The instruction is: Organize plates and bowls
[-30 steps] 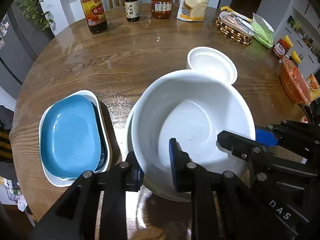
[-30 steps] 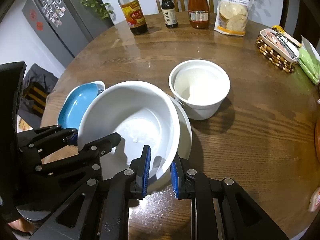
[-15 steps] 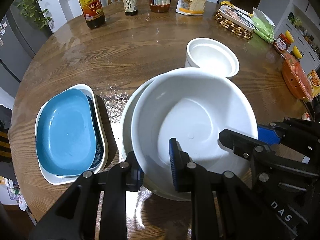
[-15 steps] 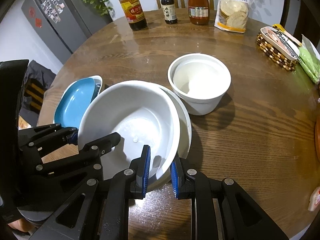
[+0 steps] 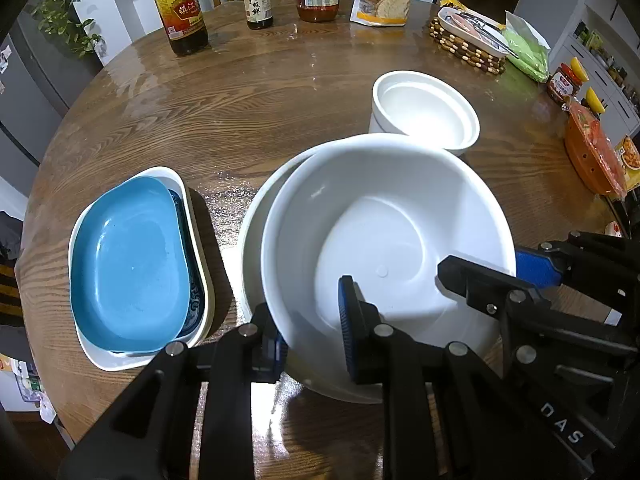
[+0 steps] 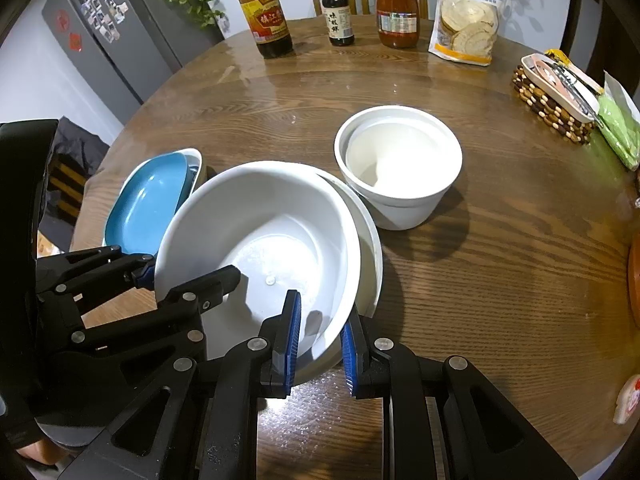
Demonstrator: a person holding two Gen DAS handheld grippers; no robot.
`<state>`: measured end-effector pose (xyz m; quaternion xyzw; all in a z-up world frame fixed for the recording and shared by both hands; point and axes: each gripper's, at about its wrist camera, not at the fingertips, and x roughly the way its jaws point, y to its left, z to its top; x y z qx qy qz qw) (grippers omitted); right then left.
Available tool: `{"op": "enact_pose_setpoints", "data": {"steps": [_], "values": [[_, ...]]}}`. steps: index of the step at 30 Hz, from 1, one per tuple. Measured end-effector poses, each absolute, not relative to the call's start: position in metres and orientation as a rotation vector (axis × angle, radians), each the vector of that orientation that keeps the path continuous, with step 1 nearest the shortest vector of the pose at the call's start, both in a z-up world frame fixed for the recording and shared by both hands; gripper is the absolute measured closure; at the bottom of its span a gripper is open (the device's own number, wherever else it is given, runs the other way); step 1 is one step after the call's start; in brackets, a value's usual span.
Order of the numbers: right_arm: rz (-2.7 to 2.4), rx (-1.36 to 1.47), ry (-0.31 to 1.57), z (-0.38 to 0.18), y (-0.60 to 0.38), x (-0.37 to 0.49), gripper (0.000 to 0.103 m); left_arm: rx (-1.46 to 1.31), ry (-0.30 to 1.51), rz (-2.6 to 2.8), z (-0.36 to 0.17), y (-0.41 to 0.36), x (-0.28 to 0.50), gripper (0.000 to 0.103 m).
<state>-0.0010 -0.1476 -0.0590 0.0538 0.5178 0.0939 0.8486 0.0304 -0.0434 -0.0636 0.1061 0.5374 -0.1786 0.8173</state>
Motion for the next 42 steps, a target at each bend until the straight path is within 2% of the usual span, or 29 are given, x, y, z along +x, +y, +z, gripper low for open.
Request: {"op": "enact_pose_setpoints", "data": {"steps": [42], "values": [[0.196,0.11,1.1,-0.0607,-0.1469,-0.0003,0.08,0.243,1.165,-0.385,-0.0673,-0.0458,0.0373,0.082]]}}
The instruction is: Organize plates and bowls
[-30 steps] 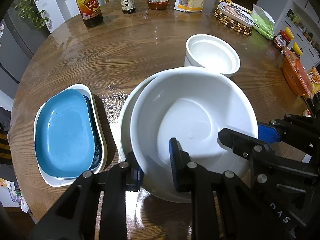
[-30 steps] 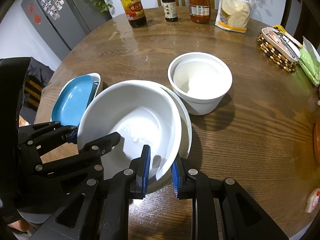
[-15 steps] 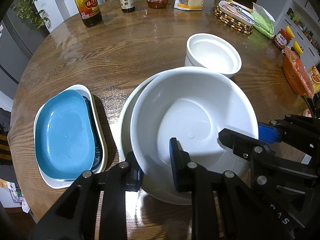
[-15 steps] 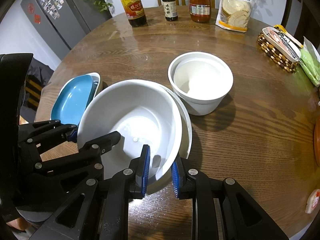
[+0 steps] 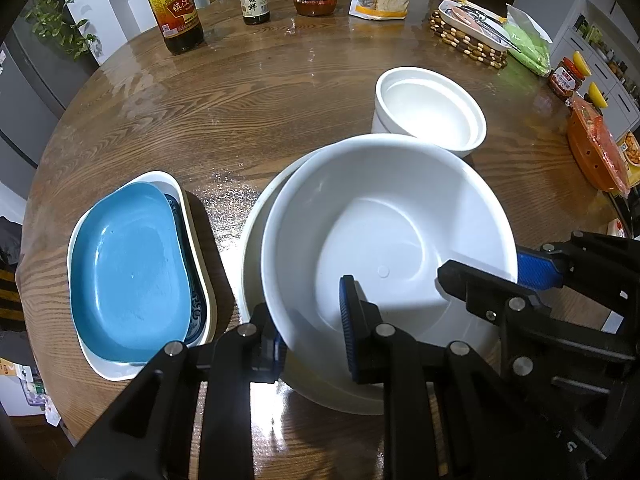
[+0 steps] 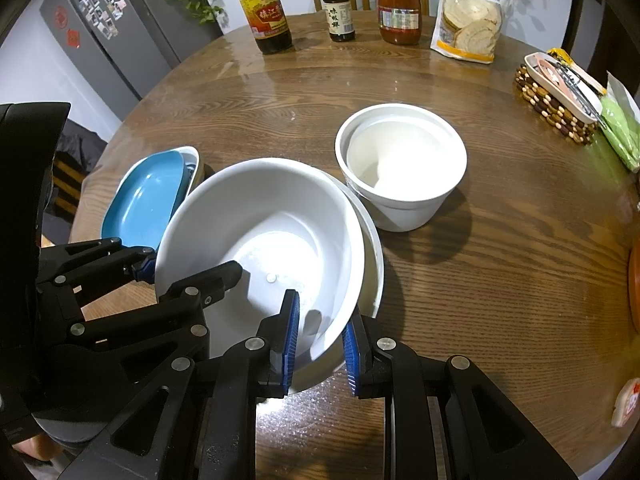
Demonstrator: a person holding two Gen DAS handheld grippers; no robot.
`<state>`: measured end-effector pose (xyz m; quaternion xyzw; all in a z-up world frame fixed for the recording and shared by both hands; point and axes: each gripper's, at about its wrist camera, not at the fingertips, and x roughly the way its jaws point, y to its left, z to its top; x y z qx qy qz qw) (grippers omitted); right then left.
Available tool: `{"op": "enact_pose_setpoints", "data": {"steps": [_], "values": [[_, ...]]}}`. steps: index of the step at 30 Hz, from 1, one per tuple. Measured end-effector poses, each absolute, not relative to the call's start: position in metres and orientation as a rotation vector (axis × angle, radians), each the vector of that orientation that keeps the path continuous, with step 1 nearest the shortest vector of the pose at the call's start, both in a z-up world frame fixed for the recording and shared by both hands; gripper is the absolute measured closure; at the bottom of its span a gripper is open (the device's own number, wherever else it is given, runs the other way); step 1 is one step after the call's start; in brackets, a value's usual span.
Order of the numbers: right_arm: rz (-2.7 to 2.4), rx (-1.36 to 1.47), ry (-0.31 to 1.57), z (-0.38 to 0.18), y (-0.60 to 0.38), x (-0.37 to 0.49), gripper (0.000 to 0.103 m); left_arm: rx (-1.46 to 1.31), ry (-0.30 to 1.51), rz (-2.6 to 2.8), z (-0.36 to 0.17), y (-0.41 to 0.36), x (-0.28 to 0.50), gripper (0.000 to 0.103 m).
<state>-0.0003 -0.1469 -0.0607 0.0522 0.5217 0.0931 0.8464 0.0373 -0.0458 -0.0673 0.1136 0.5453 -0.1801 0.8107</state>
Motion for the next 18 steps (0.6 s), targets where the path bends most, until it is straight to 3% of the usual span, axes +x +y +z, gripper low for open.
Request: {"op": "enact_pose_setpoints", "data": {"steps": [18], "values": [[0.194,0.116,1.111,-0.0612,-0.1479,0.0032,0.08,0.246,1.174,-0.388,-0.0695,-0.042,0.0439,0.079]]}}
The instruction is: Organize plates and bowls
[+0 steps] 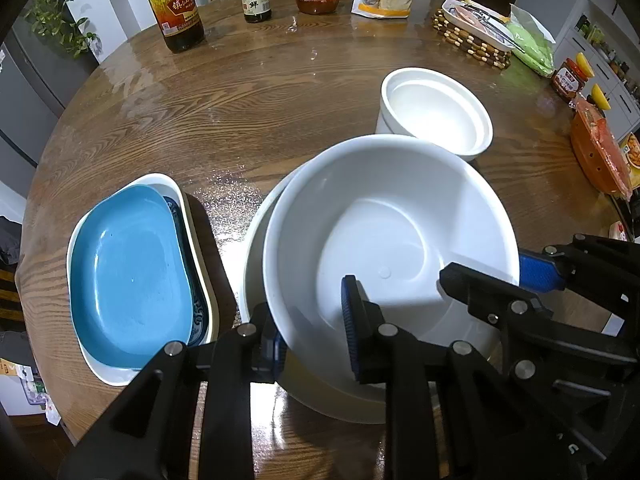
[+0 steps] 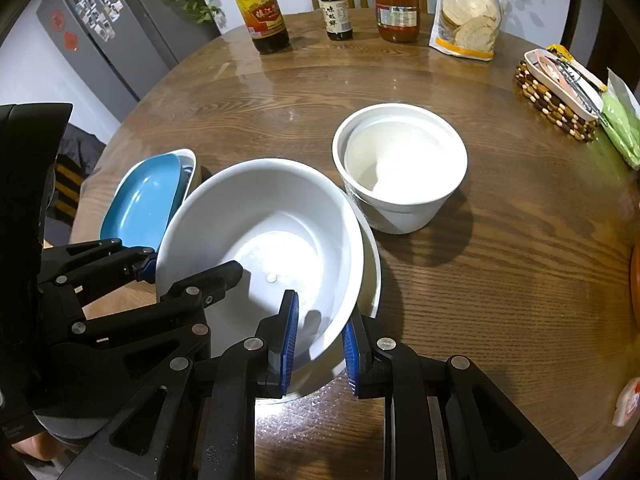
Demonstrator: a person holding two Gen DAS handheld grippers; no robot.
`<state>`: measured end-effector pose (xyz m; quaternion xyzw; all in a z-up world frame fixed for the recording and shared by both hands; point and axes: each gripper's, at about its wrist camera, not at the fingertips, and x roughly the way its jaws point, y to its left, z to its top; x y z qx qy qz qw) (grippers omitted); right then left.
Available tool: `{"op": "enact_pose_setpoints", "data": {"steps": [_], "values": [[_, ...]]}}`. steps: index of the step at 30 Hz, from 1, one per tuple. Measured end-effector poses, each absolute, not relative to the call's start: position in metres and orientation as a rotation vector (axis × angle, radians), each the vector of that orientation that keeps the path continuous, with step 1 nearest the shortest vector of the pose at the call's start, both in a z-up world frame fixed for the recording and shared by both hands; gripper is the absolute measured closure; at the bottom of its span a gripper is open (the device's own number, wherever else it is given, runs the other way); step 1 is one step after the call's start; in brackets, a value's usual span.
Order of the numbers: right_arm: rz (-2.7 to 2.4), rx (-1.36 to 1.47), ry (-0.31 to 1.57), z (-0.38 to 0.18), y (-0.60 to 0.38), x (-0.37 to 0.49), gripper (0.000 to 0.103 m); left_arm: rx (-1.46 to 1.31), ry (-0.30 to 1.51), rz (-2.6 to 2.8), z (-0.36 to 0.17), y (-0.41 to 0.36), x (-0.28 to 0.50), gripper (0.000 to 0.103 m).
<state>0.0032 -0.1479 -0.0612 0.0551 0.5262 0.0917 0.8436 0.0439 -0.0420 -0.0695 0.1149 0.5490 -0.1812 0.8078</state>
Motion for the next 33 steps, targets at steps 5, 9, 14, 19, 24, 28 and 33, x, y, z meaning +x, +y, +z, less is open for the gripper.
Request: {"op": "enact_pose_setpoints", "data": {"steps": [5,9,14,19,24,28,33], "values": [[0.192,0.114,1.112,-0.0611,-0.148,0.0032,0.08,0.247,1.18,-0.389,-0.0696,-0.0411,0.0454,0.079],[0.192,0.114,1.112,-0.061,-0.148,0.0033,0.08,0.248,1.181,-0.388,-0.0694,-0.0418,0.0454,0.079],[0.192,0.115,1.113,-0.061,-0.148,0.0033,0.08,0.247,1.183,-0.387,-0.0696,-0.0419,0.0452,0.079],[0.193,0.115,1.113,-0.0608,-0.1487,0.0033,0.08,0.248,1.183,-0.387,-0.0696,-0.0417,0.0454,0.079],[0.189,0.118,1.111,-0.0609,-0.1485,0.0027,0.08,0.262,1.174,-0.381,-0.0687,-0.0406,0.0439,0.079],[0.185,0.117,1.11,-0.0606,-0.1469,0.0015,0.08,0.27,1.168,-0.374,-0.0675,-0.0412,0.0429,0.079],[0.186,0.115,1.111,-0.0604,-0.1475,0.0014,0.08,0.27,1.167,-0.372,-0.0676,-0.0418,0.0425,0.079]]}}
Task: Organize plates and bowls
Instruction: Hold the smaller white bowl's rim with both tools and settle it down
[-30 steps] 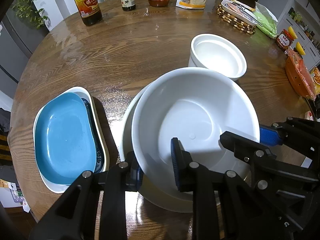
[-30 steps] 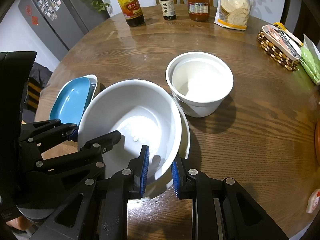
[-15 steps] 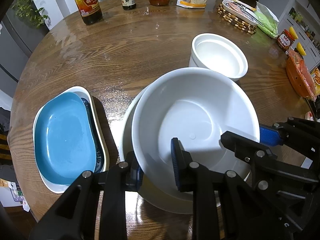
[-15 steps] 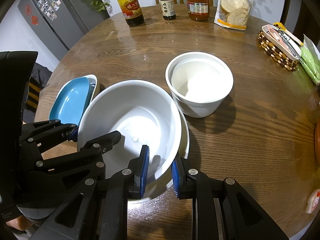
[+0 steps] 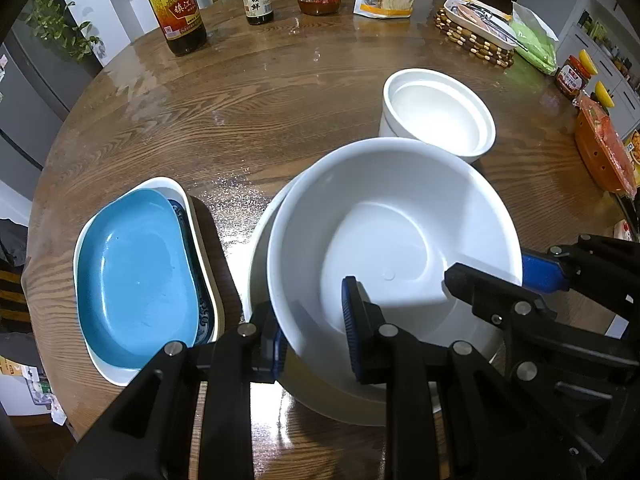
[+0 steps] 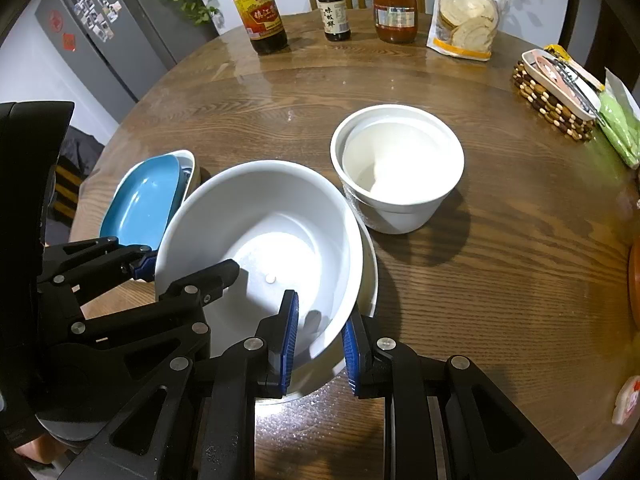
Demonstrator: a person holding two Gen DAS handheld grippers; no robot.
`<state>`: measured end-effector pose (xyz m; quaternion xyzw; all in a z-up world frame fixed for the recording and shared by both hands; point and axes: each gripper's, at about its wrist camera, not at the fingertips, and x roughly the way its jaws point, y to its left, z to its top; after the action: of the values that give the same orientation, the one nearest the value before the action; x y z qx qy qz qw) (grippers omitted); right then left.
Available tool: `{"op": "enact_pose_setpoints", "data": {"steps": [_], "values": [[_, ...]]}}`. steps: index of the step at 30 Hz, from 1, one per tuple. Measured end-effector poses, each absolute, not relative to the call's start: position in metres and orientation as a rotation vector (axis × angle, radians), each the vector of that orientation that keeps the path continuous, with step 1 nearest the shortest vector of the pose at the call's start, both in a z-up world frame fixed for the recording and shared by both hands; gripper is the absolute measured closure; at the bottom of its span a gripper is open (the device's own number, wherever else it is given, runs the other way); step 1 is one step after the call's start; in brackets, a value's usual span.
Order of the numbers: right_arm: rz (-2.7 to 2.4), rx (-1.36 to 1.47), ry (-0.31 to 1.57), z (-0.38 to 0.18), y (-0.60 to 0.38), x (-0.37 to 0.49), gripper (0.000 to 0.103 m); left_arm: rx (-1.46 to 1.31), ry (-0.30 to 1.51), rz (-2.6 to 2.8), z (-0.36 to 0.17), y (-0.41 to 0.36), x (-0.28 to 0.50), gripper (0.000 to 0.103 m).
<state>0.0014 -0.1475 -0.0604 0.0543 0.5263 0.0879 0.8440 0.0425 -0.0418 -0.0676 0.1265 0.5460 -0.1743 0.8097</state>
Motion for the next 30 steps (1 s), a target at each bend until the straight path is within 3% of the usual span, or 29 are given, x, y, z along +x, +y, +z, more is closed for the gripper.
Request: {"op": "enact_pose_setpoints", "data": {"steps": [17,22,30], "values": [[0.179,0.116,1.109,-0.0586,-0.1472,0.0008,0.08,0.291,1.163,-0.363,-0.0661,-0.0427,0.0434,0.078],[0.175,0.122,1.105,-0.0568,-0.1472,0.0007,0.08,0.297,1.147,-0.354,-0.063,-0.0422,0.0441,0.072],[0.174,0.123,1.104,-0.0573,-0.1469,0.0007,0.08,0.292,1.147,-0.355,-0.0636,-0.0426,0.0435,0.072]]}}
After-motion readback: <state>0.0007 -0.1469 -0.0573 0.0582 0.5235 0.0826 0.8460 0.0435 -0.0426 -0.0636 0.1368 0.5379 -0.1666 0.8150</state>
